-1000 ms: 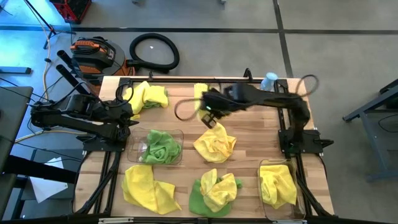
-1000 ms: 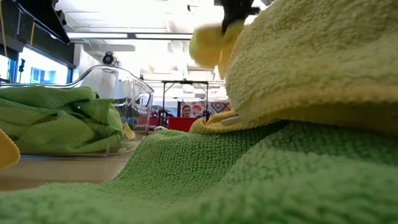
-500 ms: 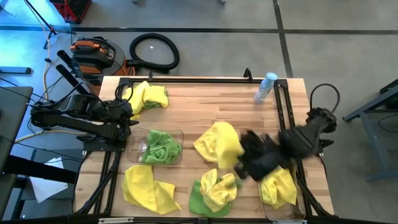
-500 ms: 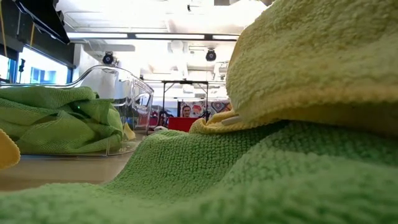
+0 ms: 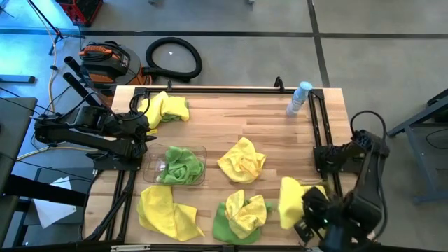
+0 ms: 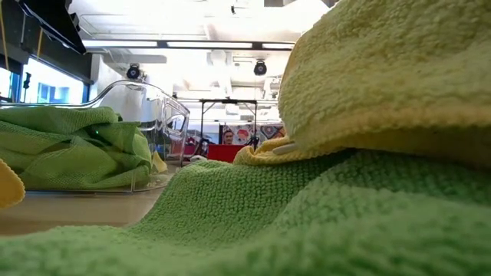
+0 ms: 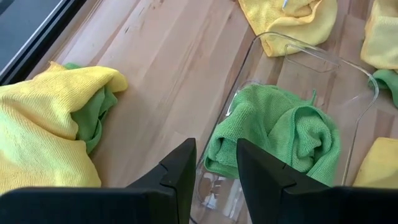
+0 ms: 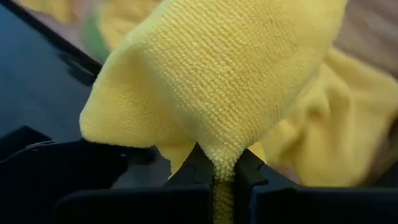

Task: Sort microfiber towel by color & place in baskets
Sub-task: Put the yellow towel into the right transparent bin

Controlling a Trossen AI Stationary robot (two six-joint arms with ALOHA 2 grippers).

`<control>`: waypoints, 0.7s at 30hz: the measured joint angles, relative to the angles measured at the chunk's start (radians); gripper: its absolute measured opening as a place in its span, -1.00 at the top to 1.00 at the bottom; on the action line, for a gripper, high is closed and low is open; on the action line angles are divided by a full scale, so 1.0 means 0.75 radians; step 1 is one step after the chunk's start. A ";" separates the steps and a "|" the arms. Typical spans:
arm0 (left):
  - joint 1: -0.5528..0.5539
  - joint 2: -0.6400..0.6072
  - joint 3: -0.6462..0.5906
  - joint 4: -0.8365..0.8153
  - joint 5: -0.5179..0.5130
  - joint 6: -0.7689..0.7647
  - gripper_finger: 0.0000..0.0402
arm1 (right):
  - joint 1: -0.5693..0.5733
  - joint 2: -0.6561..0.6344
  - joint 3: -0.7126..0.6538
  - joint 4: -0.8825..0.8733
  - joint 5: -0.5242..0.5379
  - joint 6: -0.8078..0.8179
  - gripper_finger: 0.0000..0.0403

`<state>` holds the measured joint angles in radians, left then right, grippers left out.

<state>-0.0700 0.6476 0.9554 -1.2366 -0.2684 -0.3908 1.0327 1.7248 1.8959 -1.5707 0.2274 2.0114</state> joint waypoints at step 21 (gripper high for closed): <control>0.000 0.000 0.000 0.001 0.000 -0.035 0.47 | 0.152 0.000 -0.740 0.436 -0.273 -0.049 0.99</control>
<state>-0.0700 0.6479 0.9554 -1.2362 -0.2684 -0.4171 1.1465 1.7248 1.3405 -1.2437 0.0228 1.9745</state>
